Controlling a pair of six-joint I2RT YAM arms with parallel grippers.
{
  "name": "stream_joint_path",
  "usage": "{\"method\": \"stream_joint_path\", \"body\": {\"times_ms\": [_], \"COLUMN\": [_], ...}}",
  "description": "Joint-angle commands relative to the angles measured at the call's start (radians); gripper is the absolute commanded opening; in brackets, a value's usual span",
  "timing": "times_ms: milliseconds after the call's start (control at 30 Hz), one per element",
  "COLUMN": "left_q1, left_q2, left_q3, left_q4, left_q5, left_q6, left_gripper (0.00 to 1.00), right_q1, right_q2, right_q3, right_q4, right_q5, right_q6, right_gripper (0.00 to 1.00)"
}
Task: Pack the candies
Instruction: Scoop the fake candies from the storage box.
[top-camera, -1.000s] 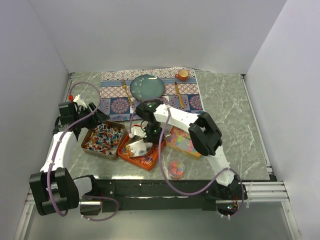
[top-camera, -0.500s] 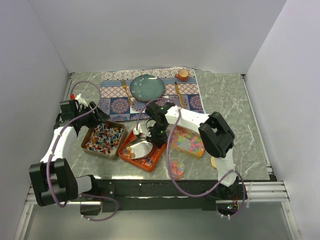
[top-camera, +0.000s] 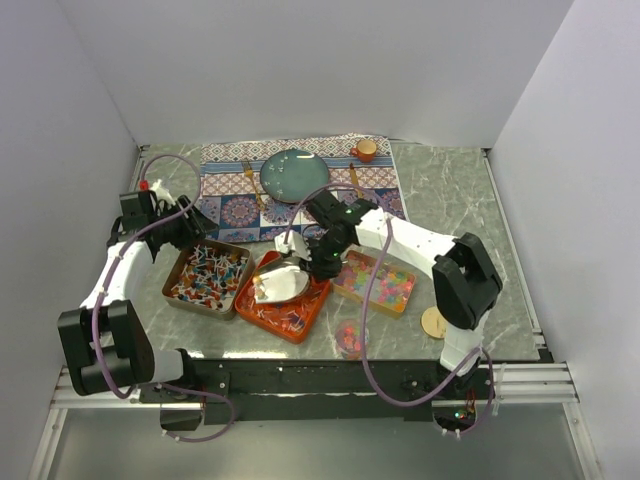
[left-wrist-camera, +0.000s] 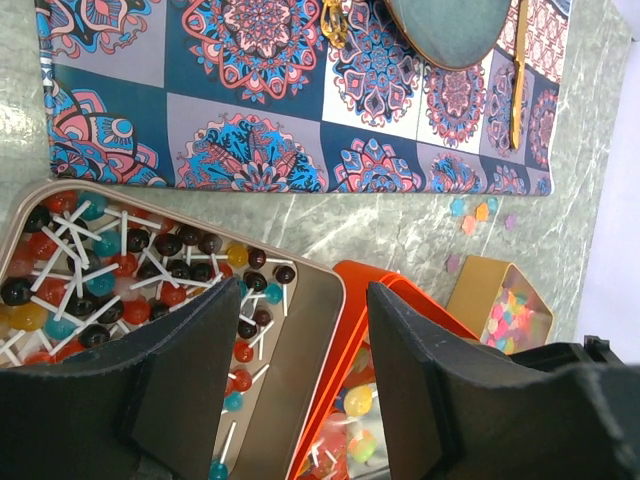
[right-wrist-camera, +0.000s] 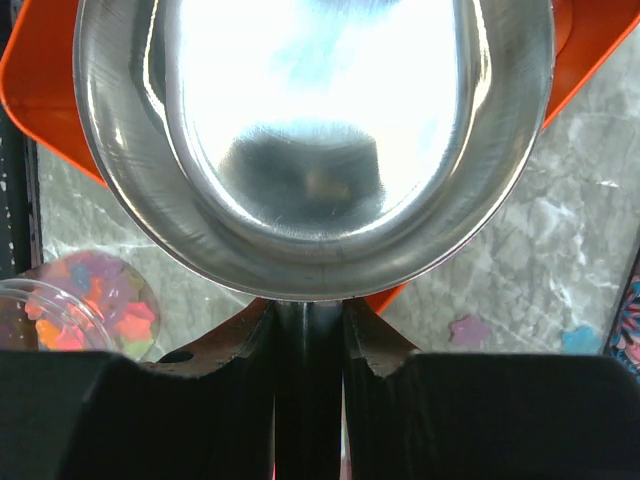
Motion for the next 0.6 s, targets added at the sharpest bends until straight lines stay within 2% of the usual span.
{"method": "stream_joint_path", "body": {"times_ms": [0,100,333,433,567], "left_q1": [-0.002,-0.003,-0.002,-0.002,-0.003], "left_q2": [0.010,0.024,0.068,0.079,0.090], "left_q3": [0.038,0.047,0.105,0.121,0.142], "left_q4": [0.007,-0.001,-0.042,-0.042,-0.001], "left_q5": [-0.001,-0.001,0.007,0.016,0.044], "left_q6": [0.033,0.042,0.079,0.086,0.053], "left_gripper": [0.59,0.59,0.59,0.59,0.59], "right_q1": [-0.025,-0.047,-0.099,-0.111,-0.156], "right_q2": [-0.071,-0.120,-0.284,-0.362,-0.468], "right_q3": [-0.060,-0.137,-0.384,-0.407,-0.399], "right_q4": [0.063,0.159,0.567,0.604,0.506], "right_q5": [-0.060,-0.093,-0.175,-0.168,-0.153], "right_q6": [0.008,0.039,0.215,0.246,0.173], "right_gripper": [0.00,0.00,0.00,0.00,0.00]}}
